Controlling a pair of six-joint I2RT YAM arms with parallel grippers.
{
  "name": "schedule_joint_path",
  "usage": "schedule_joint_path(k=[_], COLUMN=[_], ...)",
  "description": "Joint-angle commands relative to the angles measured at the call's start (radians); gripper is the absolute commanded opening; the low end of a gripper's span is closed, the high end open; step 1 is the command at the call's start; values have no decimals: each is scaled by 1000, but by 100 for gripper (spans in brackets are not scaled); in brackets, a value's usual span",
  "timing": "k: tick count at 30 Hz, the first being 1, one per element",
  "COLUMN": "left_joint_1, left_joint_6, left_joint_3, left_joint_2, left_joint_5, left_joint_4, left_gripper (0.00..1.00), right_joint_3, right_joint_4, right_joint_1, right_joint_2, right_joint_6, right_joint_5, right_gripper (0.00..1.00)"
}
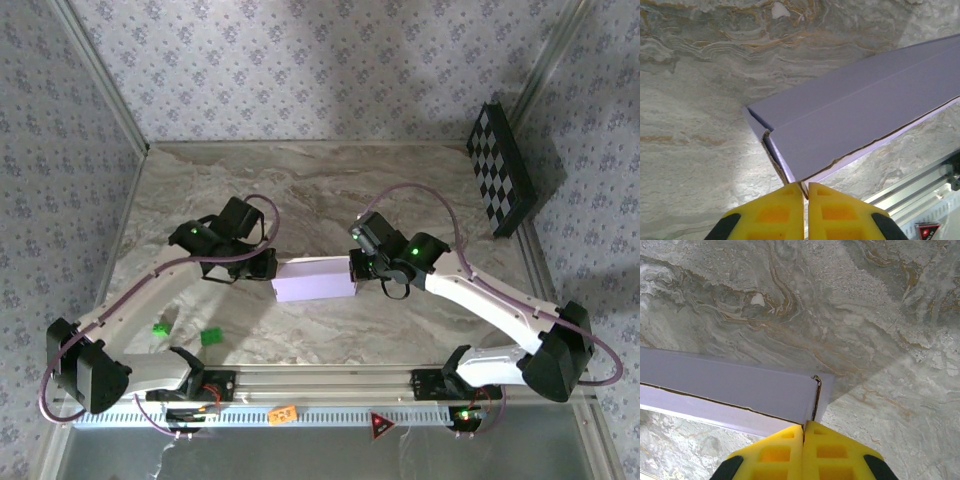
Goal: Fold the paper box
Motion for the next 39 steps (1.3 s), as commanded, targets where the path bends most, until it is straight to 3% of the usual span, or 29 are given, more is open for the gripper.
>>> schedule_joint_path(k=[1, 6, 11, 14, 20, 30, 37, 39], left_joint_1=[-5, -6, -7, -6, -7, -8, -8, -7], left_joint_6=[26, 31, 32, 32, 32, 32, 15, 5], left_joint_3=[55, 60, 57, 53, 41, 27, 23, 24], left_joint_2=[-5, -12, -8, -8, -6, -9, -67, -102], left_joint_5=[-22, -41, -26, -25, -33, -72, -42, -44], left_joint_4=[-27, -44, -37, -33, -46, -74, -29, -10], left_gripper=[9, 24, 10, 15, 4, 7, 19, 27], right_joint_3=[10, 7, 7, 7, -1, -16, -41, -46], right_joint_4=[-3, -5, -2, 0, 3, 10, 36, 38], right_joint_1=[14, 11, 12, 11, 12, 13, 16, 19], right_joint_2=[19, 18, 20, 19, 18, 4, 3, 2], right_joint_6=[17, 19, 18, 17, 18, 21, 22, 21], right_joint_5=[-51, -47, -50, -48, -48, -42, -51, -50], right_gripper=[0, 0, 0, 0, 0, 0, 0, 0])
